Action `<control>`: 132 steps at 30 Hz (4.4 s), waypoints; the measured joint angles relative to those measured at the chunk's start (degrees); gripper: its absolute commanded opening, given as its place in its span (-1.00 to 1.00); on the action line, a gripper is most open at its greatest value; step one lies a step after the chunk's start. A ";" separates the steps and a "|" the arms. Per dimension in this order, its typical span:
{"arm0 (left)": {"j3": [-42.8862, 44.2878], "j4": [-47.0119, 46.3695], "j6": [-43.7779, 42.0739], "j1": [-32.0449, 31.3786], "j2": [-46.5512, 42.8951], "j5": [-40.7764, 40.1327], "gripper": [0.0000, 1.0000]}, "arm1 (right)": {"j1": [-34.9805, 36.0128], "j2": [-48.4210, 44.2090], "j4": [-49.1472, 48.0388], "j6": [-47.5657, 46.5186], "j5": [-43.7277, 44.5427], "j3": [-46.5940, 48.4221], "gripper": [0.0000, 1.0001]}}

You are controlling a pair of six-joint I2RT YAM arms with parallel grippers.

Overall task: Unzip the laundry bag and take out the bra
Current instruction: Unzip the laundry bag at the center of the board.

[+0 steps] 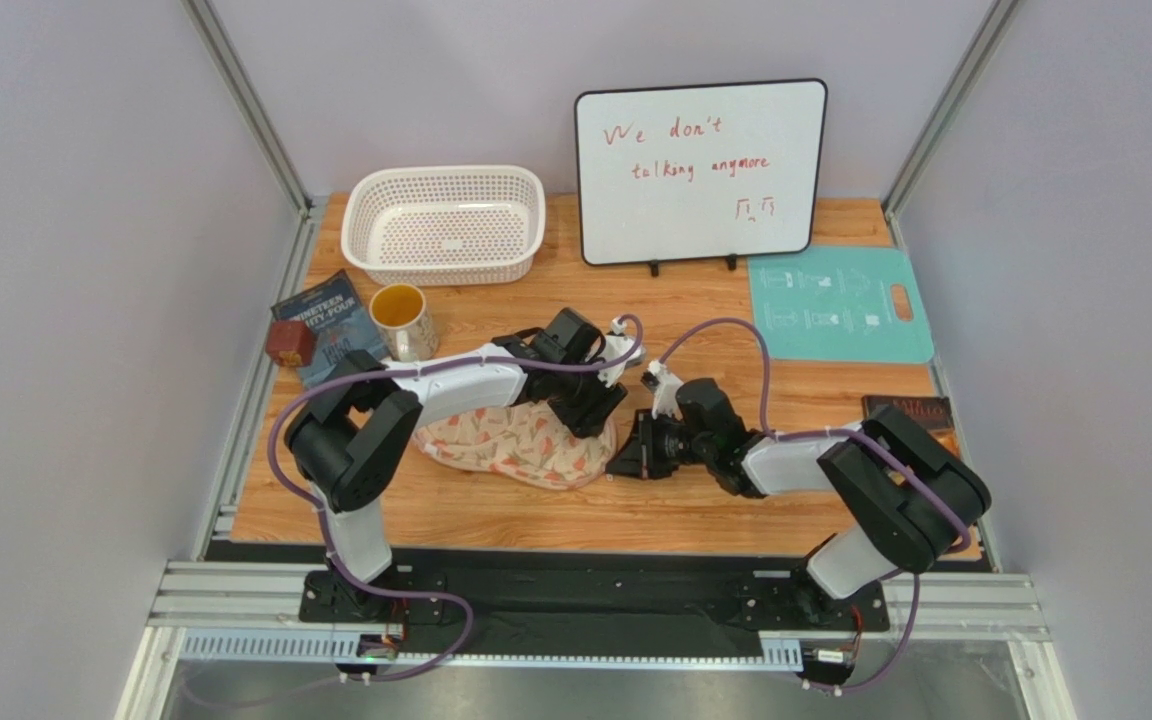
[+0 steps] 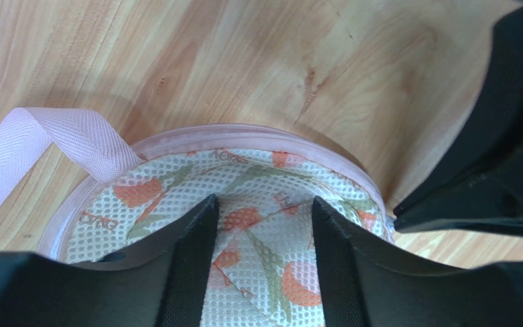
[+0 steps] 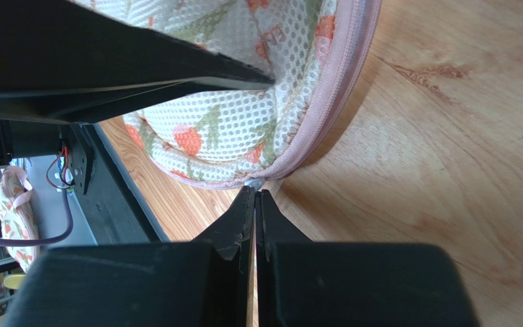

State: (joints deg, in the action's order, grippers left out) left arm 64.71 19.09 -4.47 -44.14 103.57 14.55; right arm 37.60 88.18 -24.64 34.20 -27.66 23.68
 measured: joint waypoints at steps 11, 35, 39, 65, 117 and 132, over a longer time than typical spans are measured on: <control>0.96 0.52 1.40 -2.60 1.25 -6.80 -1.00 | -0.02 -1.14 0.48 -0.04 0.35 -0.02 -1.00; 2.54 0.35 9.11 -2.29 2.36 -9.14 -1.00 | -0.13 -3.23 -0.81 1.25 1.60 -3.63 -1.00; 2.54 0.00 10.91 -2.25 2.45 -9.62 -1.00 | 0.11 -4.20 -0.98 1.90 1.95 -4.35 -1.00; 6.32 -0.28 24.85 -2.10 5.20 -15.96 -1.00 | 3.96 -11.96 3.23 5.27 9.86 -5.16 -1.00; 17.44 -5.31 42.45 1.25 11.06 -25.09 -1.00 | 6.40 -33.33 35.50 1.75 26.27 3.80 0.41; 22.97 -6.97 43.15 3.21 12.04 -24.06 0.64 | 4.17 -34.58 39.08 1.31 26.32 3.96 0.43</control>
State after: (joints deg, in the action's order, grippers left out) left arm 87.68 12.12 38.68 -40.93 115.61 -9.52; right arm 41.78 53.60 14.44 35.51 -1.34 27.64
